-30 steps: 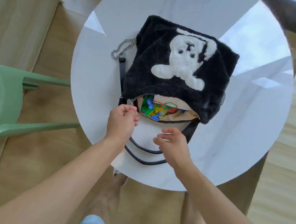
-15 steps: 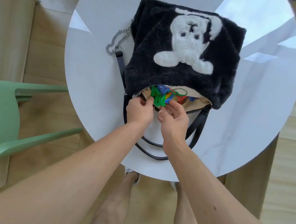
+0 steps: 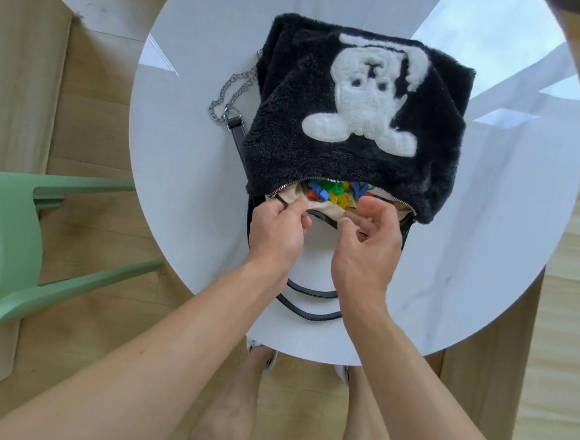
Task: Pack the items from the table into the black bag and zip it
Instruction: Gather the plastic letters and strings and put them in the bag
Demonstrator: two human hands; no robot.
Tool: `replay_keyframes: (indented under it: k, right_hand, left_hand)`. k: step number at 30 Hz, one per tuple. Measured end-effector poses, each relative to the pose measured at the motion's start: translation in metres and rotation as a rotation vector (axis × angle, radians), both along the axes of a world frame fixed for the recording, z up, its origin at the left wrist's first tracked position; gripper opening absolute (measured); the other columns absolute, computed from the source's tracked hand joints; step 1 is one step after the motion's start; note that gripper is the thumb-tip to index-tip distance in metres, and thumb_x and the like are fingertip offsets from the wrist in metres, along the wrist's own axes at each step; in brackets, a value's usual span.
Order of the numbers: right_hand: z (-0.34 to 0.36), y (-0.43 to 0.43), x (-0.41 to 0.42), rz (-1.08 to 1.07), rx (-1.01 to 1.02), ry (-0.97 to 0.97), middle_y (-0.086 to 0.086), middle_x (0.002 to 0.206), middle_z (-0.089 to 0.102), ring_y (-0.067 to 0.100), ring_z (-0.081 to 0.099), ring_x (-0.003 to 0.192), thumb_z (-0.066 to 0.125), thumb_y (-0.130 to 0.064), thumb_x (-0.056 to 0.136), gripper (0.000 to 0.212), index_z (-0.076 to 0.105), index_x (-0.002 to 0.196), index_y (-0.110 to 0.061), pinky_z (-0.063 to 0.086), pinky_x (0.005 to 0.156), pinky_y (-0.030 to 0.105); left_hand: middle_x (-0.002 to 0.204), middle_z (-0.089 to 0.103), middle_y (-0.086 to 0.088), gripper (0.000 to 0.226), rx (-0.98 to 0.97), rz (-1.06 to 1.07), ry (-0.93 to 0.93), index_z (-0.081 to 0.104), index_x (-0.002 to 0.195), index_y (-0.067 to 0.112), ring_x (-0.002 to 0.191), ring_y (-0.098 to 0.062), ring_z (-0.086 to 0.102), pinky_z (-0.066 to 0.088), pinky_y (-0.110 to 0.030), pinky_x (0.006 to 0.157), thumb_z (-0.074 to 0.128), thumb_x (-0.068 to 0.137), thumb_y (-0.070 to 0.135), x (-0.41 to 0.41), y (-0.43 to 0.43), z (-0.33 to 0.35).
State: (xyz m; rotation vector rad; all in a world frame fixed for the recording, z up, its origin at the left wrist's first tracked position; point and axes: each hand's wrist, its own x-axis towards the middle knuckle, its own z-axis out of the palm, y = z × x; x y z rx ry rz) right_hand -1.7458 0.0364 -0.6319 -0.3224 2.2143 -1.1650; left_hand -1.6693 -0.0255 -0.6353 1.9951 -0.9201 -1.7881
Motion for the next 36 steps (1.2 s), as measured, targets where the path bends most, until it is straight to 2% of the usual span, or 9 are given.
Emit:
replay_keyframes:
  k: [2,4,8,14,19,24,29,32,36]
  right_hand:
    - [0.0,0.001,0.006,-0.018,0.098,-0.063,-0.006,0.089,0.066,0.004,0.061,0.076,0.062,-0.01,0.089,0.014,0.063,0.096,-0.022,0.047,0.068,0.017]
    - [0.0,-0.001,0.013,-0.055,0.198,-0.337,-0.003,0.078,0.068,0.009,0.062,0.071,0.062,-0.018,0.091,0.006,0.068,0.089,-0.019,0.049,0.07,0.026]
    - [-0.003,-0.012,0.023,-0.202,0.059,-0.824,0.005,0.093,0.078,0.01,0.072,0.08,0.054,-0.028,0.1,0.026,0.073,0.101,-0.011,0.055,0.082,0.033]
    - [-0.009,-0.029,0.025,-0.496,-0.111,-0.925,0.001,0.084,0.071,0.013,0.068,0.081,0.062,-0.013,0.098,0.007,0.068,0.096,-0.01,0.054,0.081,0.028]
    - [-0.015,-0.039,0.02,-0.482,-0.135,-0.947,0.002,0.093,0.071,0.014,0.068,0.087,0.056,-0.014,0.101,0.01,0.065,0.104,-0.009,0.051,0.091,0.03]
    - [-0.019,-0.031,0.022,-0.42,-0.122,-0.899,0.002,0.088,0.072,0.013,0.069,0.084,0.058,-0.013,0.099,0.009,0.066,0.095,-0.01,0.053,0.09,0.03]
    - [-0.022,-0.008,0.019,-0.339,-0.097,-0.81,0.005,0.09,0.073,0.016,0.069,0.085,0.058,-0.012,0.096,0.01,0.067,0.098,-0.009,0.055,0.081,0.029]
    - [-0.028,0.021,0.022,-0.02,0.102,-0.407,0.0,0.082,0.069,0.011,0.063,0.073,0.061,-0.011,0.09,0.007,0.065,0.088,-0.016,0.051,0.071,0.027]
    - [-0.047,0.06,0.04,0.712,0.341,0.198,-0.004,0.109,0.053,0.019,0.06,0.08,0.06,-0.012,0.091,0.022,0.057,0.111,-0.022,0.051,0.067,0.037]
  left_hand:
    - [0.062,0.059,-0.002,0.034,-0.004,-0.008,-0.014,0.057,0.058,0.015,0.065,-0.02,0.05,0.04,-0.033,0.068,0.059,0.092,0.021,0.001,0.0,0.0]
    - [0.054,0.055,0.002,0.033,-0.01,-0.025,-0.02,0.055,0.058,0.013,0.056,-0.016,0.049,0.04,-0.027,0.062,0.059,0.091,0.021,0.003,0.001,0.0]
    - [0.04,0.054,0.013,0.032,-0.046,-0.112,-0.043,0.056,0.061,0.012,0.038,0.001,0.051,0.039,-0.012,0.044,0.062,0.091,0.02,0.011,0.0,-0.001]
    - [0.046,0.045,0.013,0.025,-0.12,-0.207,-0.056,0.062,0.068,0.012,0.044,-0.004,0.039,0.035,-0.019,0.05,0.064,0.091,0.023,0.026,0.002,-0.003]
    - [0.062,0.054,0.012,0.009,-0.226,-0.071,-0.346,0.061,0.08,0.018,0.052,0.0,0.05,0.038,-0.019,0.055,0.06,0.089,0.018,0.05,-0.005,-0.013]
    - [0.119,0.047,-0.001,0.037,-0.333,-0.317,-0.389,0.049,0.122,0.014,0.083,-0.018,0.055,0.044,-0.027,0.082,0.056,0.087,0.007,0.059,-0.018,-0.031]
    - [0.114,0.041,0.001,0.033,-0.354,-0.502,-0.397,0.056,0.119,0.013,0.09,-0.023,0.06,0.047,-0.03,0.086,0.059,0.086,0.009,0.059,-0.03,-0.041]
    - [0.114,0.046,-0.003,0.033,-0.451,-0.496,-0.464,0.056,0.117,0.012,0.091,-0.019,0.053,0.044,-0.029,0.082,0.061,0.085,0.011,0.062,-0.032,-0.041]
    - [0.086,0.053,0.002,0.015,-0.718,-0.617,-0.355,0.058,0.094,0.011,0.074,-0.014,0.05,0.047,-0.035,0.071,0.055,0.082,0.004,0.055,-0.013,-0.028]
